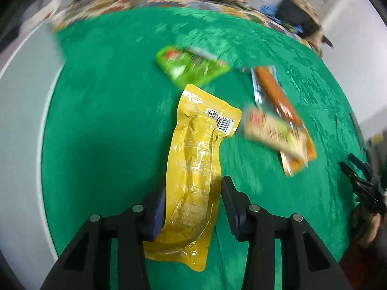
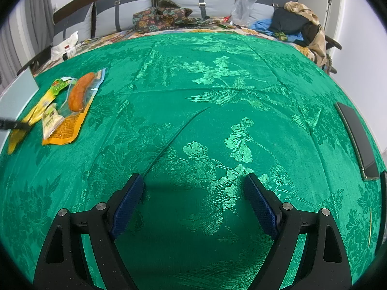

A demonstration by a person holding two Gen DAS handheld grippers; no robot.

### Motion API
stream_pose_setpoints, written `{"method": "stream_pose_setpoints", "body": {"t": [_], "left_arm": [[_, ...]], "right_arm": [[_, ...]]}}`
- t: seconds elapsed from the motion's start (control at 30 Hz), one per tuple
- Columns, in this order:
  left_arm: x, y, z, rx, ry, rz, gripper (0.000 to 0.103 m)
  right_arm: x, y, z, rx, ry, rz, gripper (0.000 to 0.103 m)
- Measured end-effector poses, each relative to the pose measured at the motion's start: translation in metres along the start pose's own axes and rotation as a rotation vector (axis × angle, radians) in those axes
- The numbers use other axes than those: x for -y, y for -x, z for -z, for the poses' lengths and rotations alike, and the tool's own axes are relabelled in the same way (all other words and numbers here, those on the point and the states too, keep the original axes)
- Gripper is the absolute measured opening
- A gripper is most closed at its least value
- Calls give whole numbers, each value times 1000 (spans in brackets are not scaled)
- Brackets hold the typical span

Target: Organize snacks

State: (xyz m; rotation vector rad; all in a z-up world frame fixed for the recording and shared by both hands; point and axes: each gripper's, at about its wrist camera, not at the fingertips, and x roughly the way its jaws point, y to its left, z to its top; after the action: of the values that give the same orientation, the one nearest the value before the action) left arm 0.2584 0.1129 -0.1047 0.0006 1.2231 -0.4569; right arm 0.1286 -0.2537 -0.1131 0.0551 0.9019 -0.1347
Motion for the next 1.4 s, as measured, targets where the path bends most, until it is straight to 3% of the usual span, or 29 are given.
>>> {"method": "stream_pose_setpoints", "body": {"t": [0.1, 0.13, 0.17, 0.23, 0.37, 0.4, 0.47, 0.5, 0.6, 0.67, 0.73, 0.87, 0.93, 0.97, 1.03, 1.27, 1.4], "left_arm": [[8, 18, 52, -2, 16, -40, 44], [11, 20, 61, 4, 7, -47, 54], [14, 22, 68, 13, -7, -57, 71], [22, 21, 76, 43, -40, -107, 83], [35, 6, 69, 57, -133, -187, 82], [39, 6, 67, 76, -158, -192, 76], [41, 9, 65, 90, -169, -171, 47], [39, 12, 65, 91, -163, -164, 47], [32, 18, 75, 110, -111, -141, 47], [24, 27, 87, 137, -42, -114, 47], [15, 38, 100, 168, 33, -78, 47], [5, 62, 120, 216, 116, -34, 46], [3, 75, 128, 238, 137, -17, 46], [3, 80, 130, 247, 143, -8, 46], [3, 92, 135, 268, 149, 5, 46], [-8, 148, 141, 394, 236, 108, 46], [-40, 198, 142, 477, 294, 86, 46]], "right_arm": [[0, 0, 0, 0, 0, 0, 88], [0, 0, 0, 0, 0, 0, 88], [0, 0, 0, 0, 0, 0, 88], [0, 0, 0, 0, 0, 0, 88], [0, 0, 0, -1, 0, 0, 88], [0, 0, -1, -1, 2, 1, 88], [-3, -1, -5, -37, 19, -8, 88], [-6, 0, -11, -76, 23, -34, 88], [-35, 14, -40, -78, 37, -224, 88], [-78, 17, -66, -110, 144, -342, 87], [-132, 5, -87, -193, 308, -400, 87], [-216, -27, -103, -242, 588, -312, 84], [-238, -47, -106, -292, 649, -256, 83], [-242, -54, -108, -318, 649, -238, 69], [-243, -60, -112, -369, 614, -226, 29], [-214, -3, -135, -316, 400, -306, 28], [-251, 67, -156, -218, 320, -512, 29]]}}
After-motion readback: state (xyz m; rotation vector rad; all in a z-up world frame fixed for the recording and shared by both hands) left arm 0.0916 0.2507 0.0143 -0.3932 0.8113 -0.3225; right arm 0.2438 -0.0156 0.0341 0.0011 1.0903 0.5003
